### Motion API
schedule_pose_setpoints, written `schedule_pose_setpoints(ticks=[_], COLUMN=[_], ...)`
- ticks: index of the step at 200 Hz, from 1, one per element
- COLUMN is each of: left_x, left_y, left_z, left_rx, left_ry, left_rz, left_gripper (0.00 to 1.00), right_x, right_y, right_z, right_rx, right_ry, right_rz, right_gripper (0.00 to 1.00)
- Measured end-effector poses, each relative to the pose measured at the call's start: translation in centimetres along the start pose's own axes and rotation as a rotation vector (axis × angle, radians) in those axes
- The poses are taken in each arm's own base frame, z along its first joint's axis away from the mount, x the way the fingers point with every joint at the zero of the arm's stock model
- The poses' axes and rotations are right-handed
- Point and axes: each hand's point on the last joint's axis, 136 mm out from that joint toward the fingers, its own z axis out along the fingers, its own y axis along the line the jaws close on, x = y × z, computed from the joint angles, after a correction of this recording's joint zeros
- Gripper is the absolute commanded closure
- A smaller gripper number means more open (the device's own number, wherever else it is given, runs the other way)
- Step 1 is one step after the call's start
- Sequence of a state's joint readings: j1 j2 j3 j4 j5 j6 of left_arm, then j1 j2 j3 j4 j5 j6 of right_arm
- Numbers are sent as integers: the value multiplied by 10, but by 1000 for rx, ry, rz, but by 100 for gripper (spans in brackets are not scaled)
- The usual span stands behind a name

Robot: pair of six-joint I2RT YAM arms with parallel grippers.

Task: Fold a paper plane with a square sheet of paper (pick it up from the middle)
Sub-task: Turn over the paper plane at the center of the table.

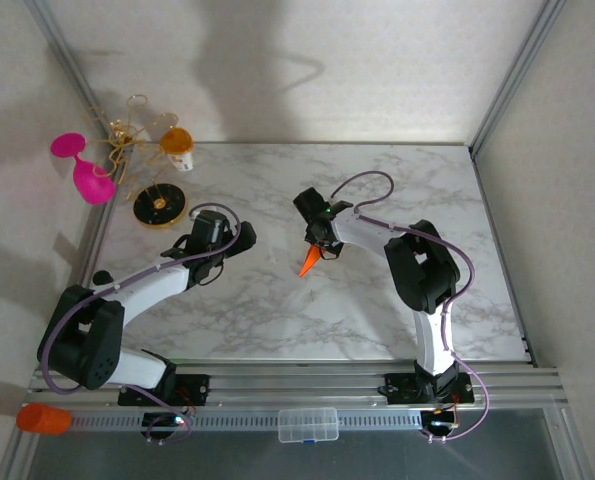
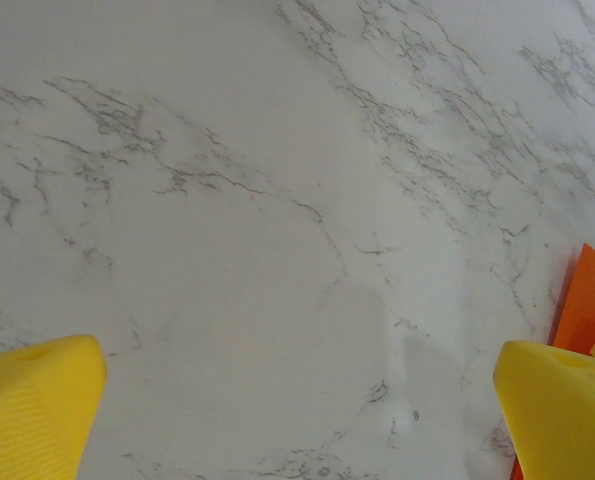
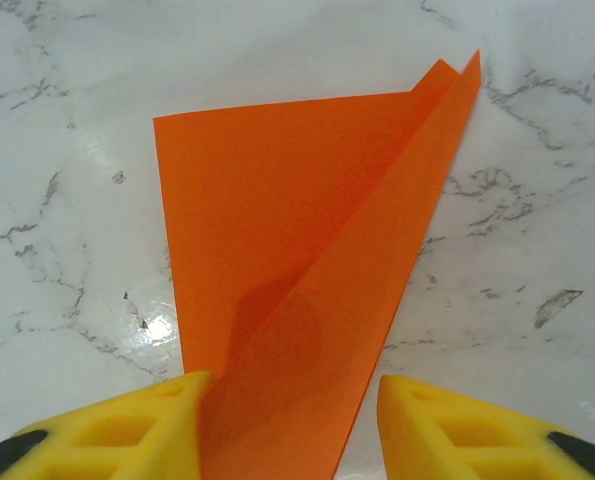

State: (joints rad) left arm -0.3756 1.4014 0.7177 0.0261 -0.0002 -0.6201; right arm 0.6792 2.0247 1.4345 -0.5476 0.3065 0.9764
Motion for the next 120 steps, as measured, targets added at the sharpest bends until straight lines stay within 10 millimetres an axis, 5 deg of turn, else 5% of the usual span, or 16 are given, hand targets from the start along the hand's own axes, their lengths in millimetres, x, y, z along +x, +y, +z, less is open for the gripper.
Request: schedule_pose_setpoints(ticks=[42, 85, 120], left_x=[0, -4, -10], left_y=[0, 6, 12], left_z=[0, 1, 1], left_rx=[-2, -12, -24], left_ry=[0, -7, -18], left_rz=[0, -7, -20], left_gripper=[1, 1, 1], right_x=[-1, -6, -11], right_y=[-1, -3, -3], right_z=[-1, -11, -21], right_rx=[7, 0, -18], right_ry=[-7, -23, -48], right_rz=[18, 38, 31], right_gripper=[72, 100, 100])
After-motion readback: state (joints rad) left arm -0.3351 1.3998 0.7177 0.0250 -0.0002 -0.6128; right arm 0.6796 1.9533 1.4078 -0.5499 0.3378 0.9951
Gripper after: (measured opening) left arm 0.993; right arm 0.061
